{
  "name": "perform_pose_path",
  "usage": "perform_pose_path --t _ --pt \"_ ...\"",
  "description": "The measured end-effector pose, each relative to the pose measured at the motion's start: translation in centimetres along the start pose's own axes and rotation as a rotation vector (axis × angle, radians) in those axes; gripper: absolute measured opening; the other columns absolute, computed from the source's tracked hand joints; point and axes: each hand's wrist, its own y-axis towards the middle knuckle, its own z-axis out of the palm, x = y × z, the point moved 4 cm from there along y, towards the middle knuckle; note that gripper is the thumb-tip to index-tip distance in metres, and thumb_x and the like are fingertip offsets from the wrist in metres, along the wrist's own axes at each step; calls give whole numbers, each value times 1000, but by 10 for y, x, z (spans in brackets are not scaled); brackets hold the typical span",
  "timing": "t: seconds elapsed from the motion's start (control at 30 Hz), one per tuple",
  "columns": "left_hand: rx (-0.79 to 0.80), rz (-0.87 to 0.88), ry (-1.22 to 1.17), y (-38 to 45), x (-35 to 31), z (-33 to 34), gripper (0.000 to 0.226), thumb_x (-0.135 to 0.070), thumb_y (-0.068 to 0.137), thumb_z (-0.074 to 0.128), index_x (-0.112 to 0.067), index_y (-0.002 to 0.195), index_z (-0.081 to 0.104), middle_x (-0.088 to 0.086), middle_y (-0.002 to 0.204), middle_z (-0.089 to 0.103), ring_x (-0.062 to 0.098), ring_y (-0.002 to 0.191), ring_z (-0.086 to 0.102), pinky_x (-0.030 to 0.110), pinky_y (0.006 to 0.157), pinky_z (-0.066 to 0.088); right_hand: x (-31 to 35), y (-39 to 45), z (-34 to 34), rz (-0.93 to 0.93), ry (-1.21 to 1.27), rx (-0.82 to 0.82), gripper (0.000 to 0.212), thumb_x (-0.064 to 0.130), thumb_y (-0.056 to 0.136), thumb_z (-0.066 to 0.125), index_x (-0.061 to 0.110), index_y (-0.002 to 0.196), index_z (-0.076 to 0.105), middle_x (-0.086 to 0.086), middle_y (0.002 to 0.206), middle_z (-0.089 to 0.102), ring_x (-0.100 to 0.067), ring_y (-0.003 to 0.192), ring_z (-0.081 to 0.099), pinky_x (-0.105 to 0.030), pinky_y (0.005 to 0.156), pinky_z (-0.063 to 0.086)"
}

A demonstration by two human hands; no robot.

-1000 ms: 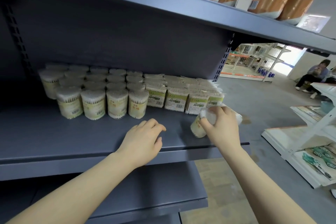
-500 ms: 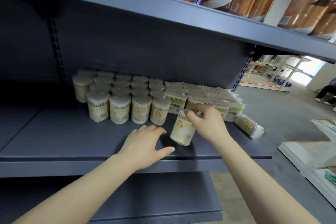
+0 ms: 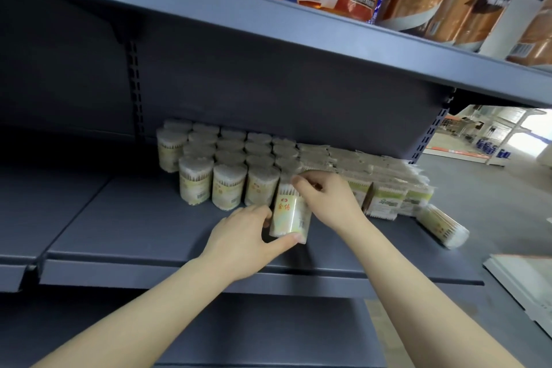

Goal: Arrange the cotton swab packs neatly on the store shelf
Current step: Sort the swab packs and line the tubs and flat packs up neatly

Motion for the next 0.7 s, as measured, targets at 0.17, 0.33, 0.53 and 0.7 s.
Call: perform_pose_path --t 0.17,0.33,0.53,0.7 --pt "-20 -45 -24 -2 8 -7 51 -71 74 48 -26 98 54 -14 100 55 8 93 52 30 79 47 9 4 10 -22 10 27 30 34 89 53 11 87 71 -4 71 65 -8 61 50 -20 55 36" --pt "-34 -126 -147 -3 20 -10 49 -62 72 59 -27 106 52 -16 99 54 6 96 53 31 83 49 15 8 16 -43 47 40 20 33 87 56 18 81 68 11 70 61 -1 63 50 -18 57 37" --pt "-97 -164 -289 -1 35 -14 57 -41 71 70 -27 120 45 -14 105 55 9 101 53 33 86 49 28 11 23 -141 95 112 3 28 85 62 27 85 65 19 78 62 10 65 53 -5 59 38" --pt "-128 -194 -261 -5 53 -18 55 -42 67 70 -28 113 42 -10 105 57 13 99 55 36 81 50 43 13 39 -199 113 157 6 27 87 60 28 86 66 16 80 65 1 71 56 -14 63 42"
